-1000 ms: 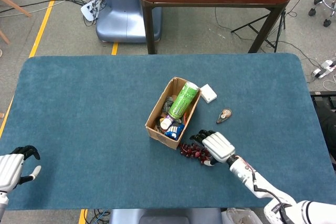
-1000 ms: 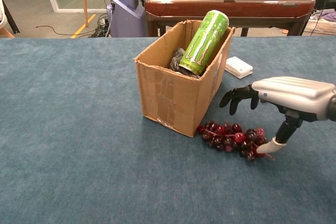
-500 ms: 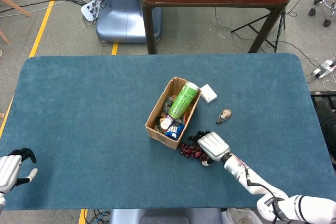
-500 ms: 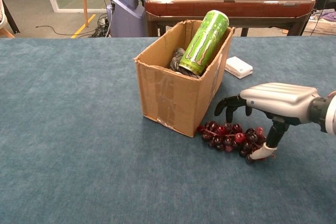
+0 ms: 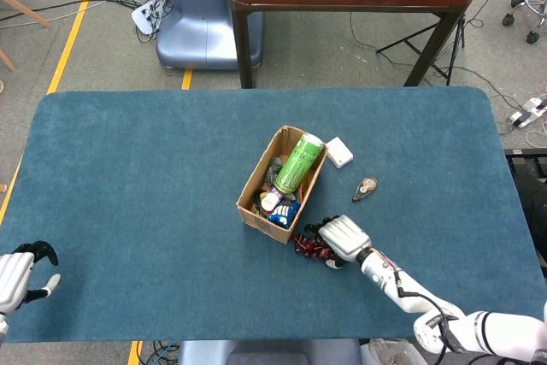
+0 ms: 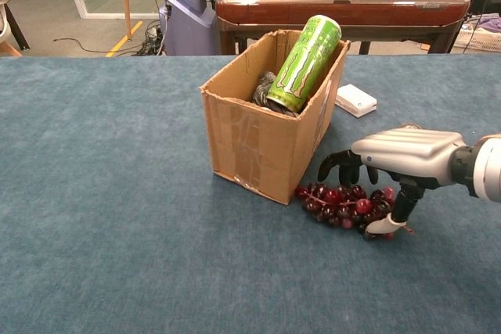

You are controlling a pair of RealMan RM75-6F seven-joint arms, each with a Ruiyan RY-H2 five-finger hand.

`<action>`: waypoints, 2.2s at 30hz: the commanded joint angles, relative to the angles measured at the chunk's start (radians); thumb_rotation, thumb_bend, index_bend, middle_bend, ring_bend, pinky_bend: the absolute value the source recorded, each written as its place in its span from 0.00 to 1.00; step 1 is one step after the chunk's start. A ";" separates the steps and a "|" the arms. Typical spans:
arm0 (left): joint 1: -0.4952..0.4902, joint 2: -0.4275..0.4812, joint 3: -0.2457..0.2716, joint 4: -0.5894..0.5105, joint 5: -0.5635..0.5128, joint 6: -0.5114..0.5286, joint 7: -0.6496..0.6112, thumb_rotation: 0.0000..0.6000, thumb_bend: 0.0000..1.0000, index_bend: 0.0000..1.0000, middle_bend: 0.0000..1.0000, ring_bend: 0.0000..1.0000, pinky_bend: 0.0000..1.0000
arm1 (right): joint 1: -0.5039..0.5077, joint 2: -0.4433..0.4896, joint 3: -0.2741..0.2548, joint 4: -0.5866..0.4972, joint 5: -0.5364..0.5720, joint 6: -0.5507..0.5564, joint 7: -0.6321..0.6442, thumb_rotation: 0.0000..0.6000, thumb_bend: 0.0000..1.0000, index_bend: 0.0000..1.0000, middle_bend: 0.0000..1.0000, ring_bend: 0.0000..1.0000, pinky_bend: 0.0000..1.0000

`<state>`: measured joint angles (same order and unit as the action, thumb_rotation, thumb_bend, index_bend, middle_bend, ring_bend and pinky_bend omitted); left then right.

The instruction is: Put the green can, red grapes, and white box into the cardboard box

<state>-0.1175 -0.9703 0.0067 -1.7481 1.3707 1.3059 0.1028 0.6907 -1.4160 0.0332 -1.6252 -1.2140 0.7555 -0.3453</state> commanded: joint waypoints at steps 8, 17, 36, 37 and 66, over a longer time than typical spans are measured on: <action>0.000 -0.002 -0.001 0.000 -0.003 0.001 0.003 1.00 0.28 0.49 0.36 0.32 0.53 | 0.001 -0.002 -0.008 0.004 0.000 0.019 0.009 1.00 0.40 0.37 0.55 0.45 0.53; 0.000 -0.002 -0.001 0.002 -0.001 0.002 -0.001 1.00 0.28 0.48 0.36 0.31 0.53 | -0.047 0.077 -0.020 -0.080 -0.068 0.131 0.036 1.00 0.45 0.45 0.62 0.52 0.60; -0.003 -0.009 -0.002 0.000 -0.013 -0.002 0.019 1.00 0.28 0.47 0.36 0.31 0.53 | -0.139 0.344 0.078 -0.405 -0.308 0.456 0.108 1.00 0.45 0.45 0.61 0.52 0.60; -0.003 -0.009 -0.002 0.000 -0.011 -0.002 0.016 1.00 0.28 0.47 0.36 0.31 0.53 | -0.132 0.333 0.100 -0.410 -0.296 0.463 0.094 1.00 0.45 0.45 0.61 0.52 0.60; 0.010 0.003 0.004 0.009 0.042 0.031 -0.054 1.00 0.28 0.47 0.36 0.31 0.53 | 0.154 -0.128 0.341 -0.059 -0.001 0.378 -0.009 1.00 0.00 0.00 0.05 0.08 0.31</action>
<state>-0.1077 -0.9674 0.0105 -1.7391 1.4125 1.3366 0.0487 0.8468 -1.5435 0.3778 -1.6832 -1.2032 1.1255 -0.3629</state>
